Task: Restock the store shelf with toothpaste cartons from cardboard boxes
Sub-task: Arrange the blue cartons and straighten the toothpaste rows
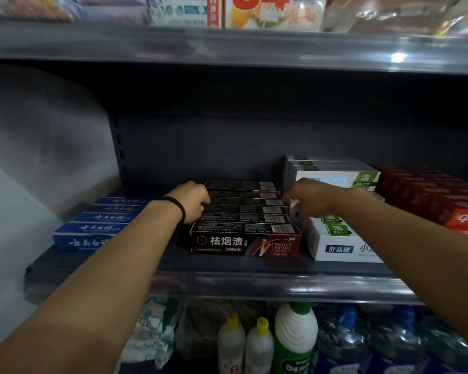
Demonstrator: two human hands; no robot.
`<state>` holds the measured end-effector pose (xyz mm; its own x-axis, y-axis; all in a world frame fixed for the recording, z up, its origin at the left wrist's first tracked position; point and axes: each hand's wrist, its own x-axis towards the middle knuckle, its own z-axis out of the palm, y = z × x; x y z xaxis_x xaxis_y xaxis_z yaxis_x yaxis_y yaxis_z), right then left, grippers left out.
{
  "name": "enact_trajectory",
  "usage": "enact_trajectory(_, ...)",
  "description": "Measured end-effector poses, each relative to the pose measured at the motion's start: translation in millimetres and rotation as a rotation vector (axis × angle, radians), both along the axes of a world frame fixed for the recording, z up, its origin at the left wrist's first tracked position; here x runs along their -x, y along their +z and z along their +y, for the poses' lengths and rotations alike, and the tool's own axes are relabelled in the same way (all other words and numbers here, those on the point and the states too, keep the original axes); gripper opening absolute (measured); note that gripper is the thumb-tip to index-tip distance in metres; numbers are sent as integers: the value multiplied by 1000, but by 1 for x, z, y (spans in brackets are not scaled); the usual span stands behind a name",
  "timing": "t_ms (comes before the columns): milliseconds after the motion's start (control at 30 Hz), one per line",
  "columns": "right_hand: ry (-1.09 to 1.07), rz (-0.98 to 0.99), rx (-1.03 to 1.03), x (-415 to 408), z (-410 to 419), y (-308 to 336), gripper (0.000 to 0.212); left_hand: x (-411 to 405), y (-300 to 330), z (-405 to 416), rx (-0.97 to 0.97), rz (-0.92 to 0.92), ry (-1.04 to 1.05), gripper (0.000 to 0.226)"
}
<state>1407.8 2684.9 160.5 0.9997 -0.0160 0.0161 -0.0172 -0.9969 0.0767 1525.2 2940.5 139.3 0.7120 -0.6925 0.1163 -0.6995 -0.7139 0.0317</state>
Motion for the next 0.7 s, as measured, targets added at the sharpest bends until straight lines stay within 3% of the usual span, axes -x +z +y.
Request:
enact_trajectory(133, -37, 9, 23, -10, -3, -5, 47, -7, 0, -4, -4, 21, 40, 30)
enact_trajectory(300, -20, 18, 45, -27, -10, -10, 38, -16, -1, -10, -21, 42, 87, 34)
enact_trajectory(700, 11, 42, 36, -54, -12, -19, 42, -47, -8, -22, -18, 52, 108, 21)
